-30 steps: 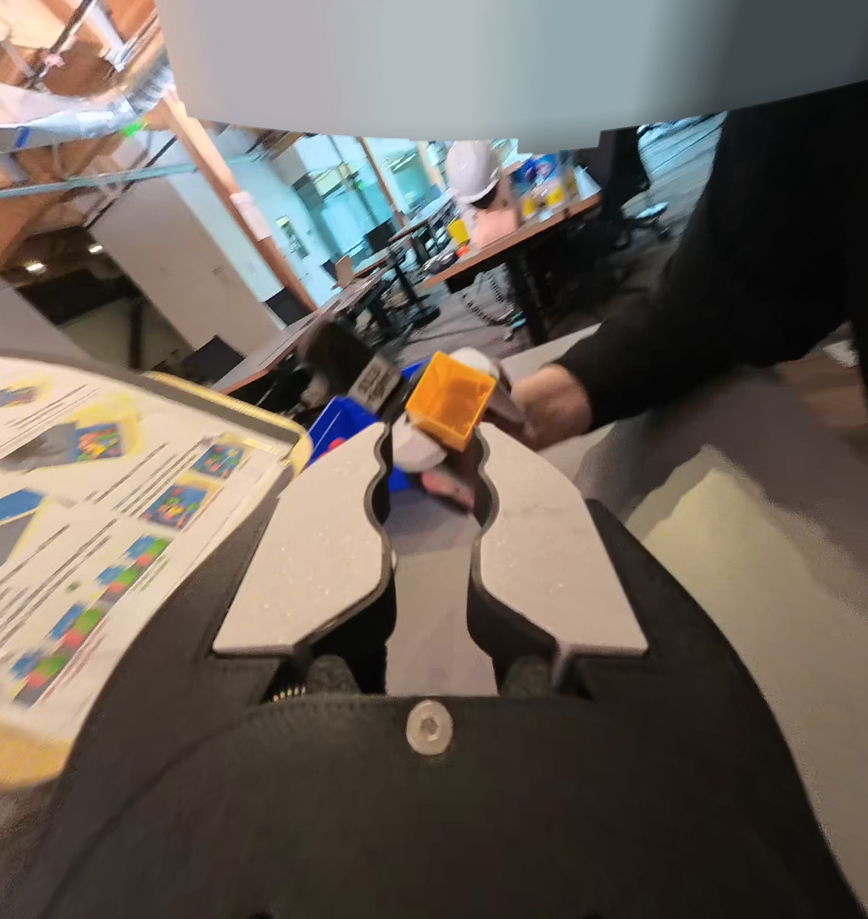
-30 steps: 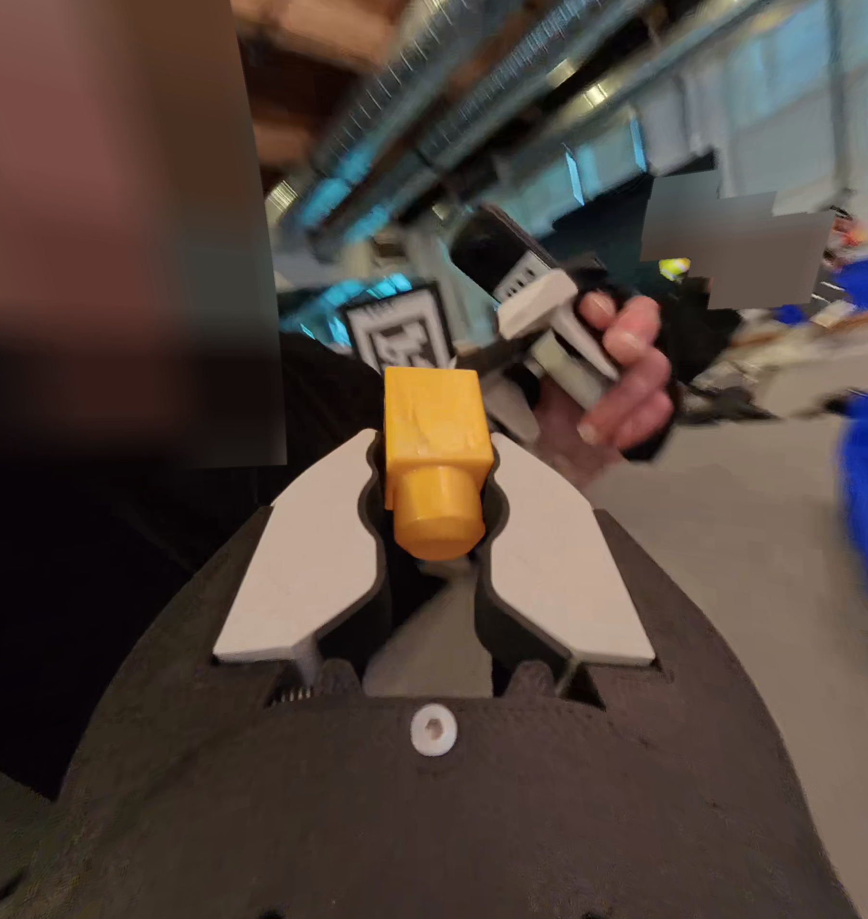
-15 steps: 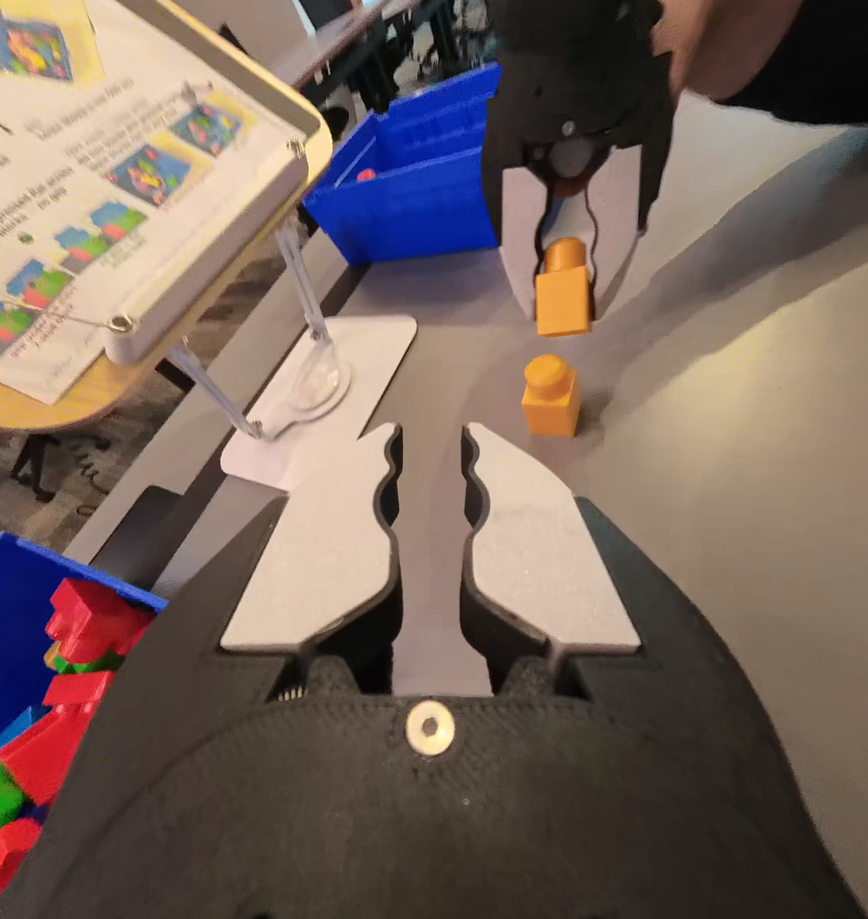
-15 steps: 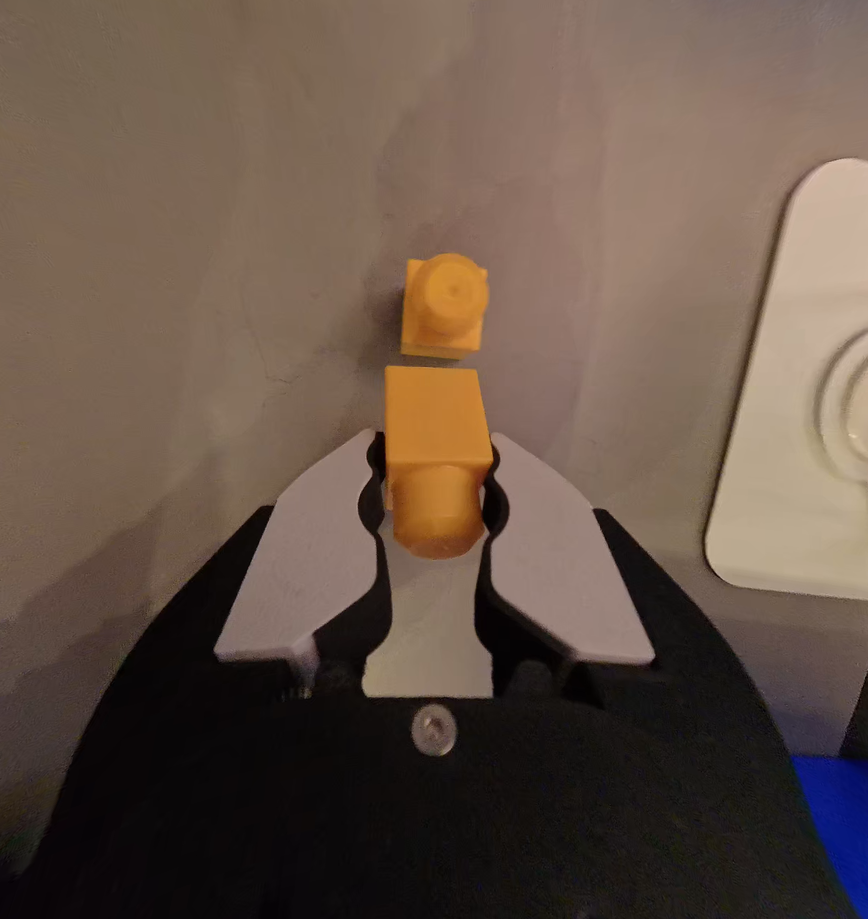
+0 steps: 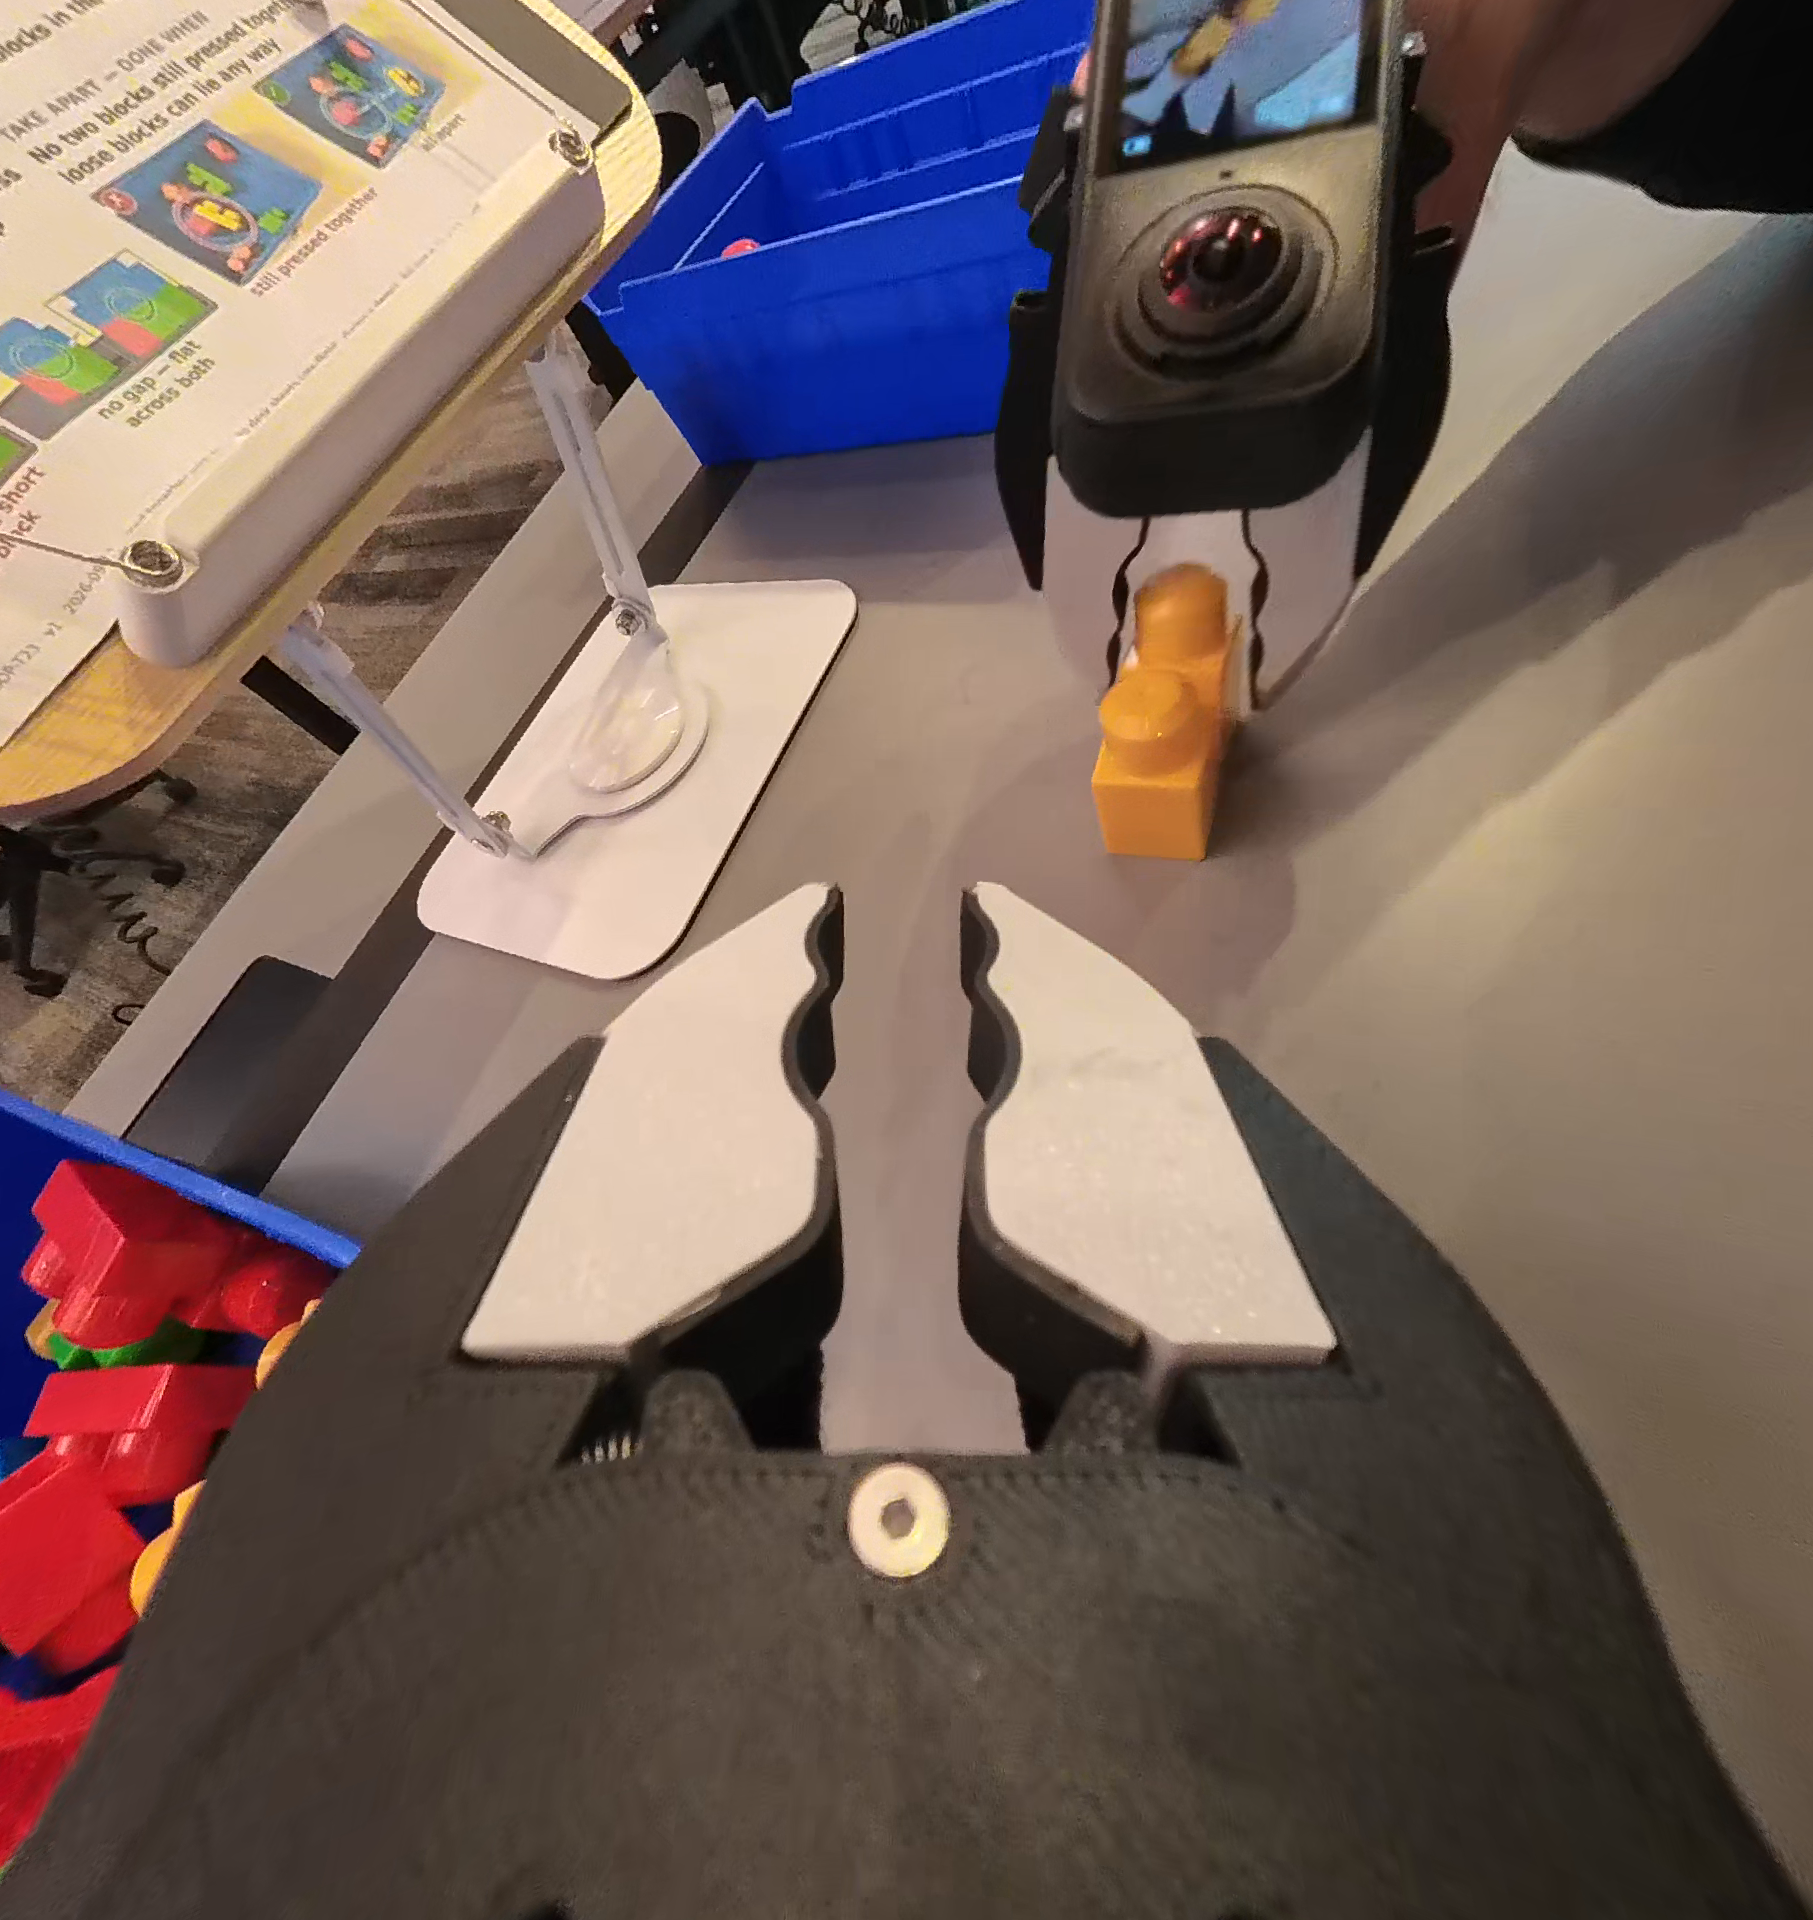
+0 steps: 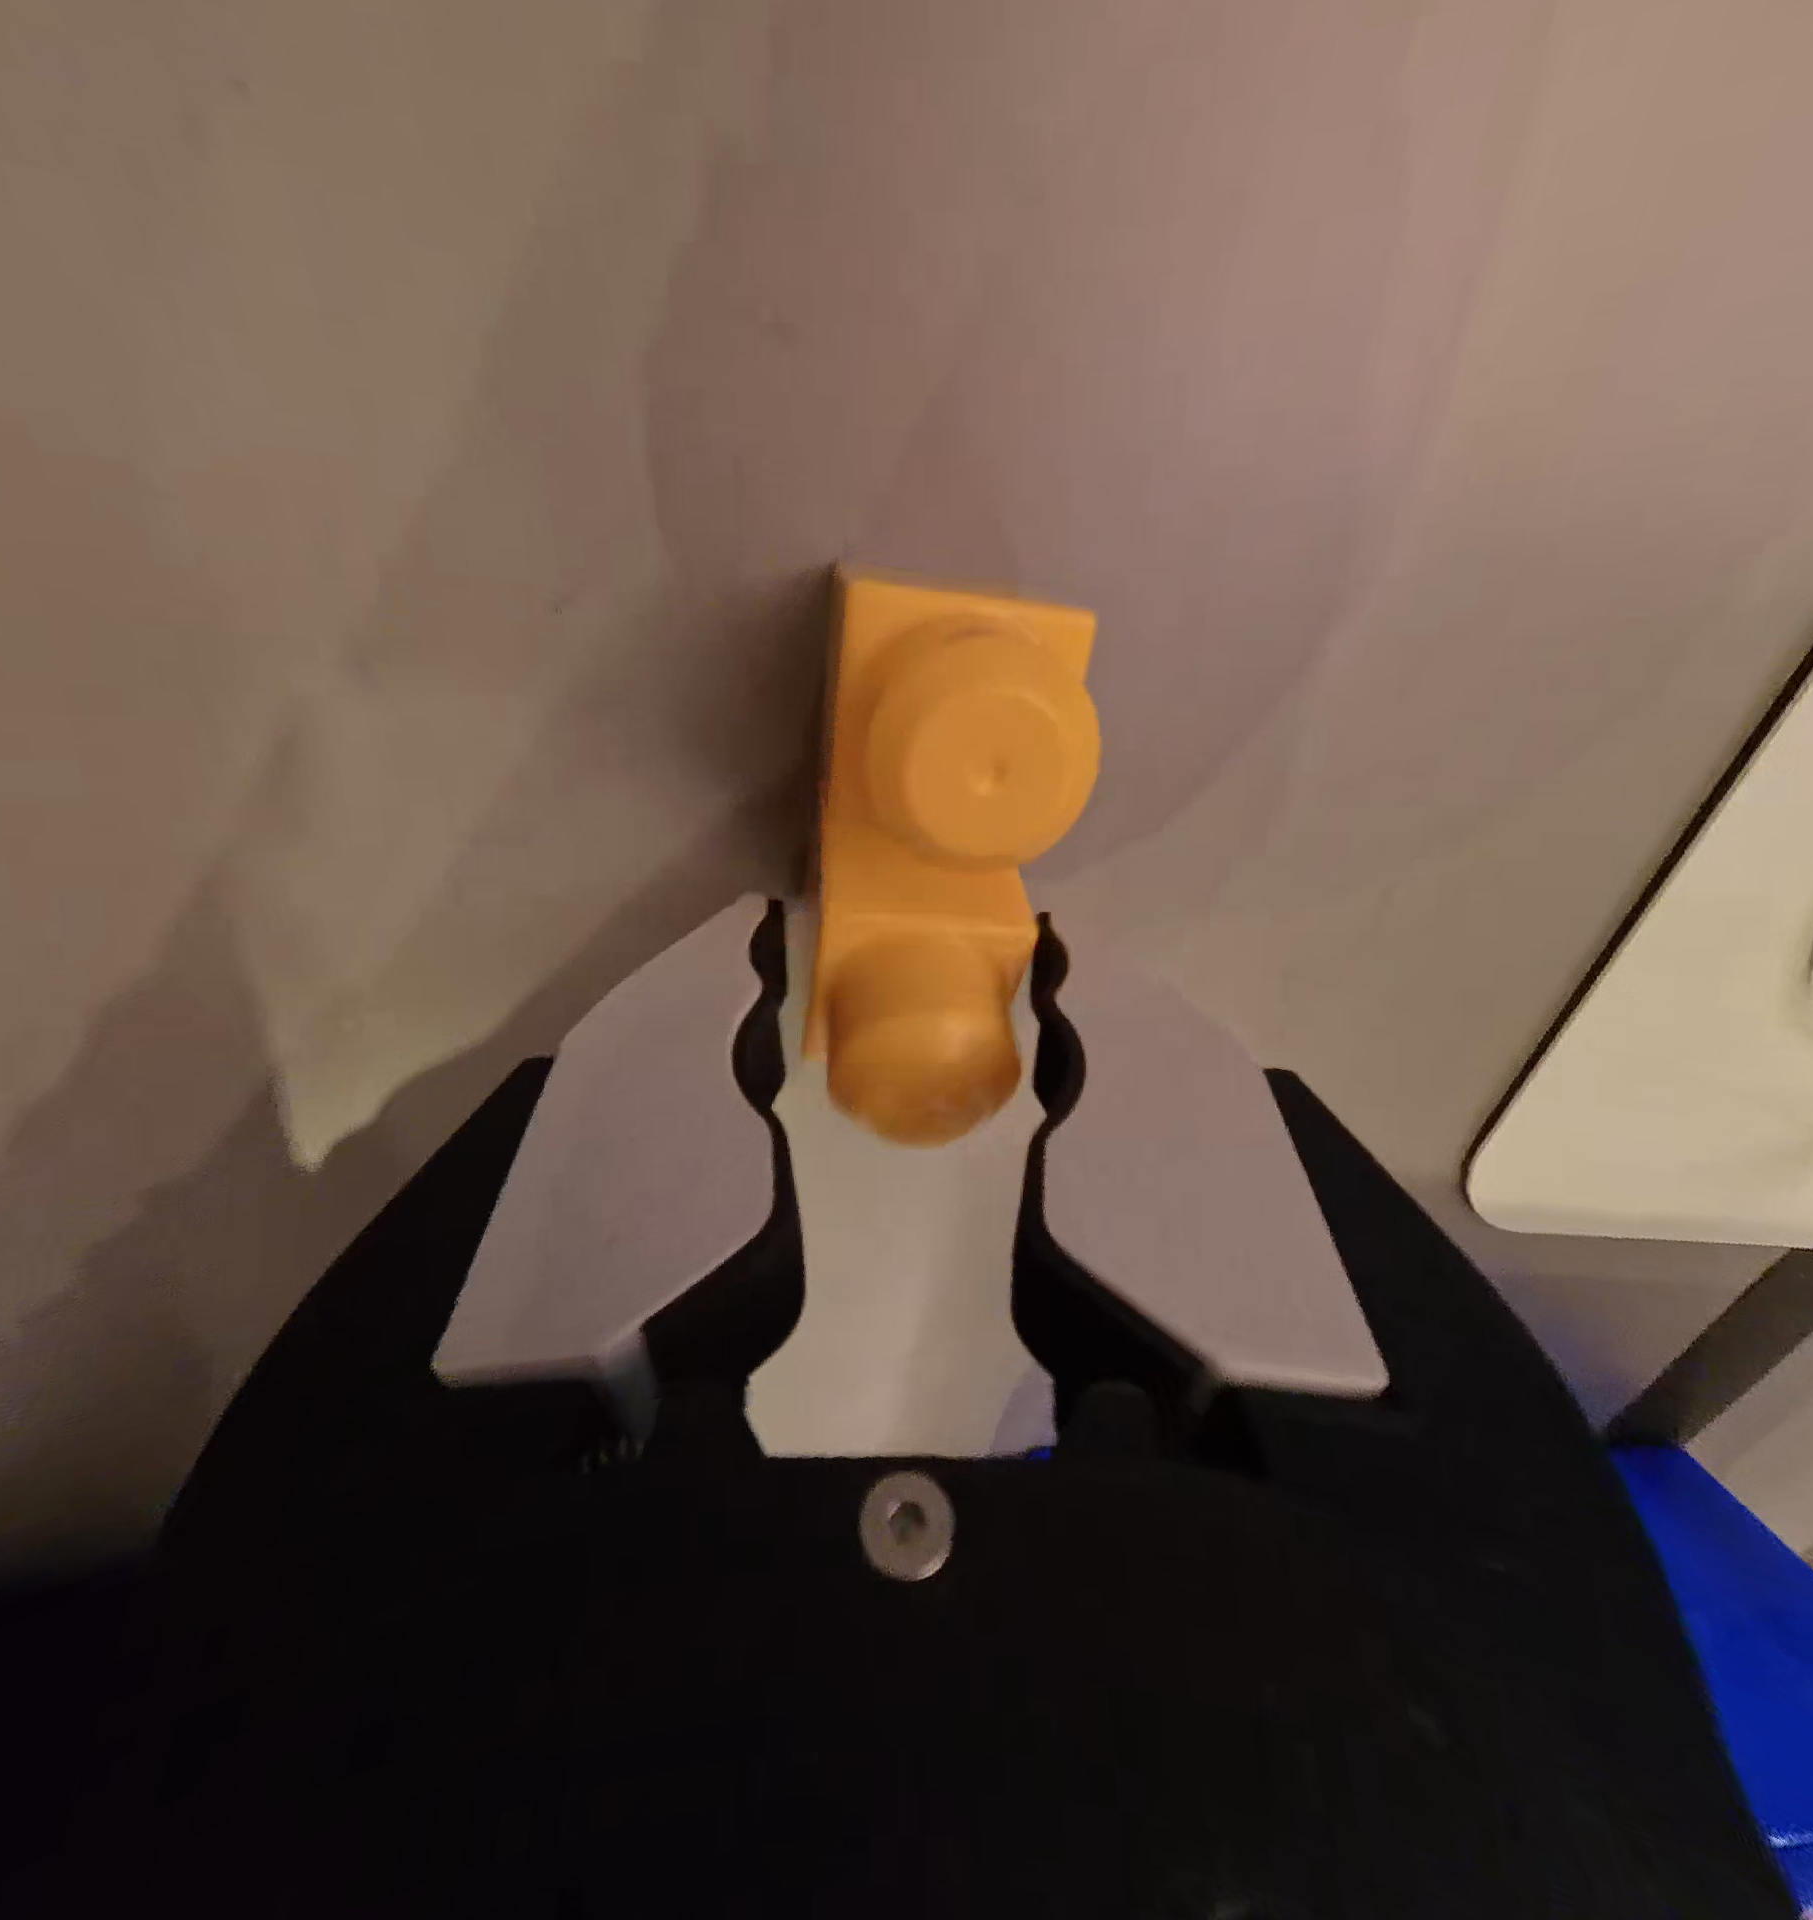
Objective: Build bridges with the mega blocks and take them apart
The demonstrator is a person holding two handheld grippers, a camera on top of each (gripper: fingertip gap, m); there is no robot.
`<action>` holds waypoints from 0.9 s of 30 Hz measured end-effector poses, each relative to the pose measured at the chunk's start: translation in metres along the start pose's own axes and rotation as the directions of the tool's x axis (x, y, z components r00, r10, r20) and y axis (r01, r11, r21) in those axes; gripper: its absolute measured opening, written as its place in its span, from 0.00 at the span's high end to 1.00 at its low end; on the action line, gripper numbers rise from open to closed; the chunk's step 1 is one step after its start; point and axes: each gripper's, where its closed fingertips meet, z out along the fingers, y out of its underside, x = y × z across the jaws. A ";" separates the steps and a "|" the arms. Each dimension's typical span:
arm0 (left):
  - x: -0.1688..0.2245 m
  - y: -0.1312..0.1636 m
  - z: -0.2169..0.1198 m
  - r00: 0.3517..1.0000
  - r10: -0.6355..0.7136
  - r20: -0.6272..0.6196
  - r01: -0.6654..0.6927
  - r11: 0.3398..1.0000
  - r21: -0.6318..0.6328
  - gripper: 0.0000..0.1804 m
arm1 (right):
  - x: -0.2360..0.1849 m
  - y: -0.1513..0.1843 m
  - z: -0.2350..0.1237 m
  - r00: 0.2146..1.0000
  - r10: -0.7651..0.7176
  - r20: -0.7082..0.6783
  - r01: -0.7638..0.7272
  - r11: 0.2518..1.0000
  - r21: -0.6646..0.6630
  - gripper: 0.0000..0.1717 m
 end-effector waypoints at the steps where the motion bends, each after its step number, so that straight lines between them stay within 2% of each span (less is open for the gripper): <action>1: 0.000 0.001 -0.001 1.000 0.002 0.003 -0.002 1.000 -0.002 0.88 | -0.001 -0.001 -0.001 1.000 0.003 0.009 -0.003 1.000 0.010 0.72; 4: -0.005 0.002 -0.007 1.000 0.006 0.024 -0.005 1.000 -0.012 0.88 | 0.005 0.004 -0.015 0.999 0.035 0.000 -0.035 0.998 0.060 0.68; 7: -0.017 0.005 -0.021 0.998 -0.003 0.068 0.004 1.000 -0.023 0.88 | 0.011 0.008 -0.035 0.998 0.064 -0.018 -0.061 0.988 0.139 0.68; 11: -0.052 0.013 -0.057 0.978 0.006 0.209 0.011 0.997 -0.078 0.87 | 0.021 0.013 -0.055 0.990 0.125 -0.070 -0.101 0.956 0.277 0.75; 15: -0.099 0.035 -0.098 0.935 0.066 0.348 0.013 0.975 -0.221 0.85 | 0.024 0.013 -0.051 0.974 0.207 -0.093 -0.149 0.892 0.427 0.78; 18: -0.133 0.056 -0.111 0.921 0.085 0.380 0.039 0.950 -0.308 0.84 | 0.021 0.007 -0.040 0.963 0.253 -0.090 -0.170 0.833 0.527 0.80; 21: -0.165 0.098 -0.109 0.916 0.172 0.363 0.039 0.861 -0.507 0.84 | 0.017 0.003 -0.023 0.958 0.278 -0.075 -0.184 0.790 0.585 0.85; 23: -0.179 0.133 -0.105 0.924 0.214 0.316 0.046 0.760 -0.648 0.84 | 0.018 0.002 -0.014 0.953 0.288 -0.091 -0.179 0.783 0.595 0.85; 27: -0.190 0.189 -0.105 0.935 0.241 0.259 0.090 0.547 -0.832 0.83 | 0.021 0.001 -0.012 0.950 0.299 -0.094 -0.182 0.772 0.610 0.85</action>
